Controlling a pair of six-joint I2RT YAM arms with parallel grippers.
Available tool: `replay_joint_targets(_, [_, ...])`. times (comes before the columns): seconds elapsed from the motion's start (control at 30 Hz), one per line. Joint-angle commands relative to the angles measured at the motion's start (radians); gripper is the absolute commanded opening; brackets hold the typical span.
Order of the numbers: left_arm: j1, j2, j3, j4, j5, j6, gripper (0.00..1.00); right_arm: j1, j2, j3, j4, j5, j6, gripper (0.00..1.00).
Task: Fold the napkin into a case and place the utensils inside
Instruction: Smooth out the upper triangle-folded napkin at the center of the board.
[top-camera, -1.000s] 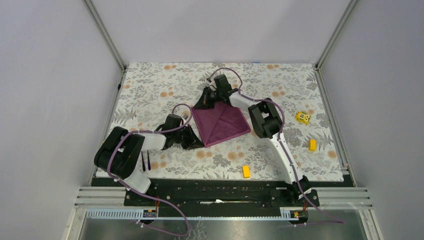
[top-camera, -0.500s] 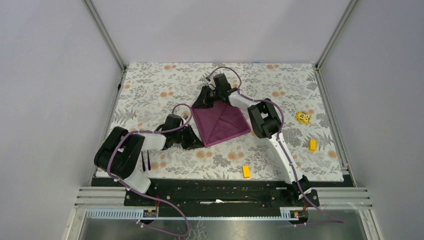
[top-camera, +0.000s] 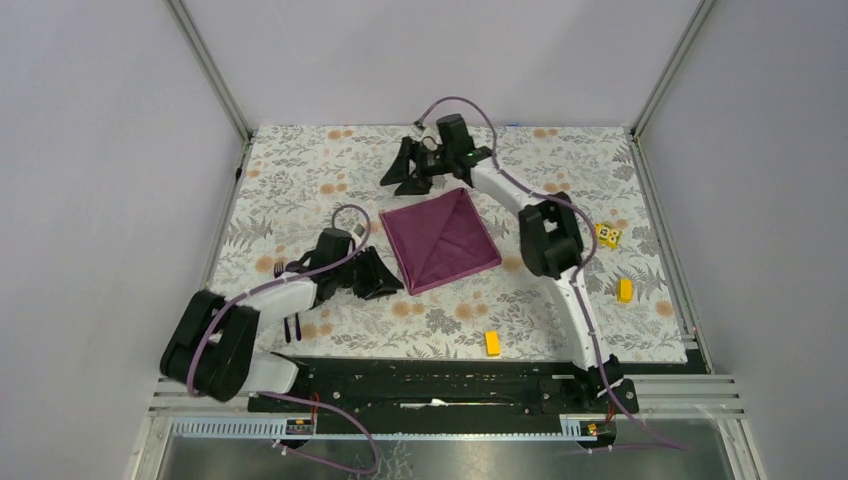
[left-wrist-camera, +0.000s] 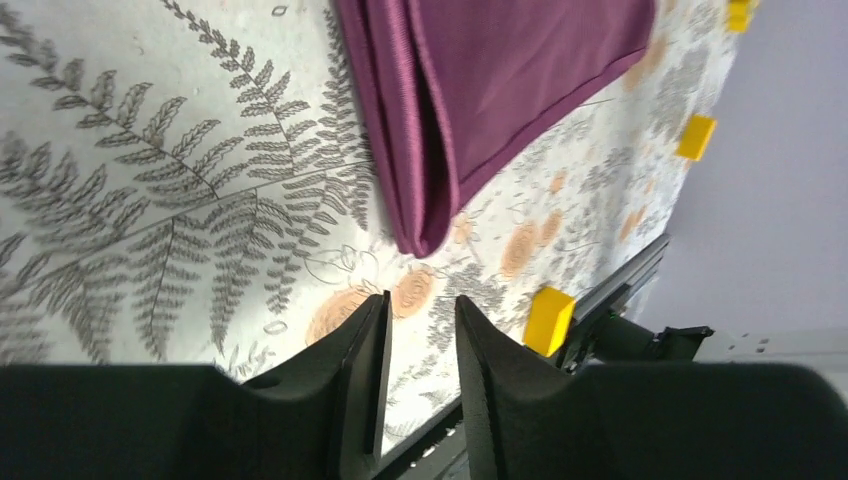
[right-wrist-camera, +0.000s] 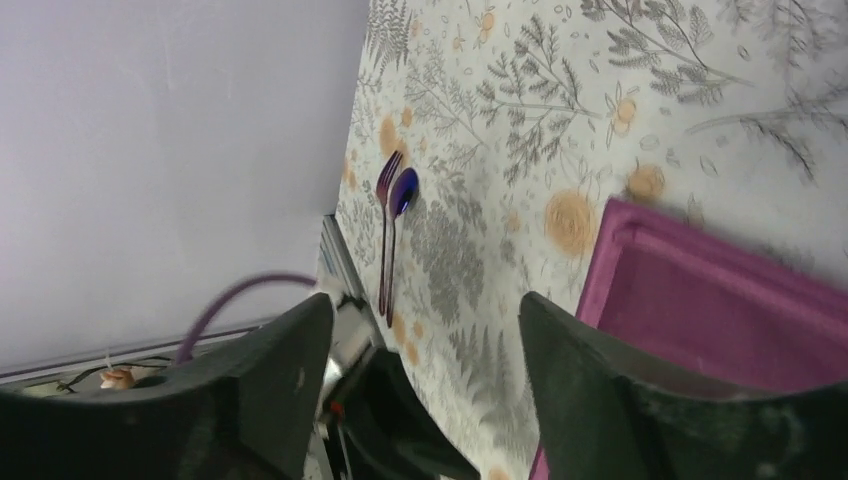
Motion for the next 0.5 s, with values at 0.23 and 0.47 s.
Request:
replay_joint_targets(0.23, [0.096,0.106,0.366,0.067,0.129,-0.040,0.31,-0.239,-0.351,-0.481,0.095,-0.025,-0.187,0.87])
replay_joint_targets(0.47, [0.123,0.497,0.664,0.154,0.096,-0.058,0.17,-0.261,-0.202,-0.406,0.134,-0.064,-0.147,0.88])
